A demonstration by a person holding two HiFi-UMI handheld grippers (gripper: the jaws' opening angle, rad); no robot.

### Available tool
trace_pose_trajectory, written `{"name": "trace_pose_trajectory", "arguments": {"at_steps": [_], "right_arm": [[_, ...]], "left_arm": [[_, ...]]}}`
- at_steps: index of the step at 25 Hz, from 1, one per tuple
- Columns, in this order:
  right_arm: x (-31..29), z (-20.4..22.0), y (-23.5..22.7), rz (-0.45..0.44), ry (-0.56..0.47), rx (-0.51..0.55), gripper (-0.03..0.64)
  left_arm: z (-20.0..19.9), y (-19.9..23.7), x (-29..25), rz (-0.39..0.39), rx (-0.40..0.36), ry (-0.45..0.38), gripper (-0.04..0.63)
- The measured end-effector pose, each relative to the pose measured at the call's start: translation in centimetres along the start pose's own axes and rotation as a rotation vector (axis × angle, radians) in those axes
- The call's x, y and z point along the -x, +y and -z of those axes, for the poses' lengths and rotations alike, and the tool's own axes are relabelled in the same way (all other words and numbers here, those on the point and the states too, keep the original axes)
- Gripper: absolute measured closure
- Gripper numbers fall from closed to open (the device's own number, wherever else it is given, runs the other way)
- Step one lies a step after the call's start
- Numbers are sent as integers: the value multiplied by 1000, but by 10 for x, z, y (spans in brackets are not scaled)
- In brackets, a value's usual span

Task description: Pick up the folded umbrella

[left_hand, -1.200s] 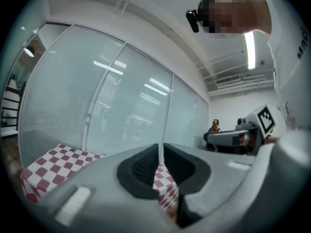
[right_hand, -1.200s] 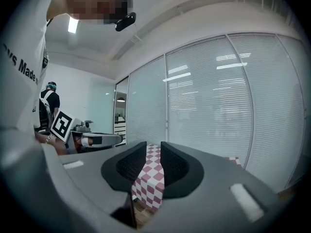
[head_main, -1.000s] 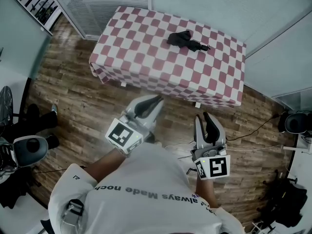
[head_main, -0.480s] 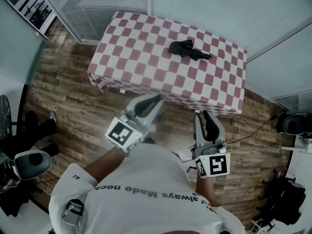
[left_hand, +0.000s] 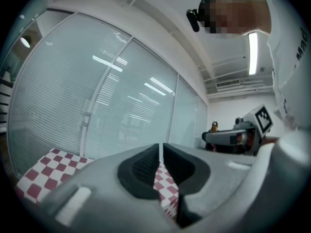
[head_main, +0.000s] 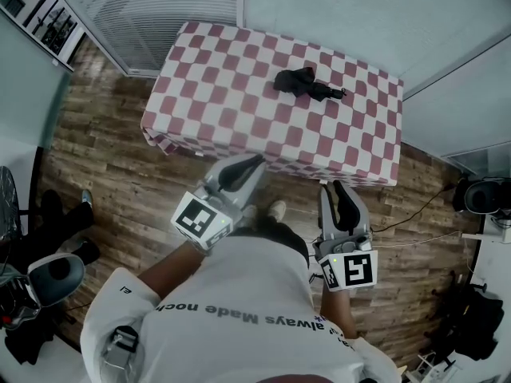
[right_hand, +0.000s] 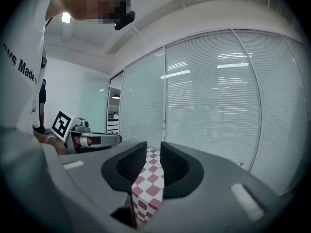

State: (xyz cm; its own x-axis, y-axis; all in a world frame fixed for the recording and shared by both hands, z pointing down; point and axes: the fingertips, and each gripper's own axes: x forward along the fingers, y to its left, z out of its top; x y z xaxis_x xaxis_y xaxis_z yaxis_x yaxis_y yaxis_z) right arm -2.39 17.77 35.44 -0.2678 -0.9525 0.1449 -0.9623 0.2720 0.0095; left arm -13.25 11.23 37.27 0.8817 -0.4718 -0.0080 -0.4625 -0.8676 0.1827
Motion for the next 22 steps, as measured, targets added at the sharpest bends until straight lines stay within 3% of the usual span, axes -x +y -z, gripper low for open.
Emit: {"name": "trace_pose_trajectory", "arguments": {"at_steps": [12, 22], "right_arm": [[-18, 4, -28, 10, 1, -4, 526], [-55, 2, -88, -3, 3, -19, 526]], "left_arm": [[1, 11, -32, 9, 0, 4, 569], [1, 35, -96, -8, 3, 18, 570]]}}
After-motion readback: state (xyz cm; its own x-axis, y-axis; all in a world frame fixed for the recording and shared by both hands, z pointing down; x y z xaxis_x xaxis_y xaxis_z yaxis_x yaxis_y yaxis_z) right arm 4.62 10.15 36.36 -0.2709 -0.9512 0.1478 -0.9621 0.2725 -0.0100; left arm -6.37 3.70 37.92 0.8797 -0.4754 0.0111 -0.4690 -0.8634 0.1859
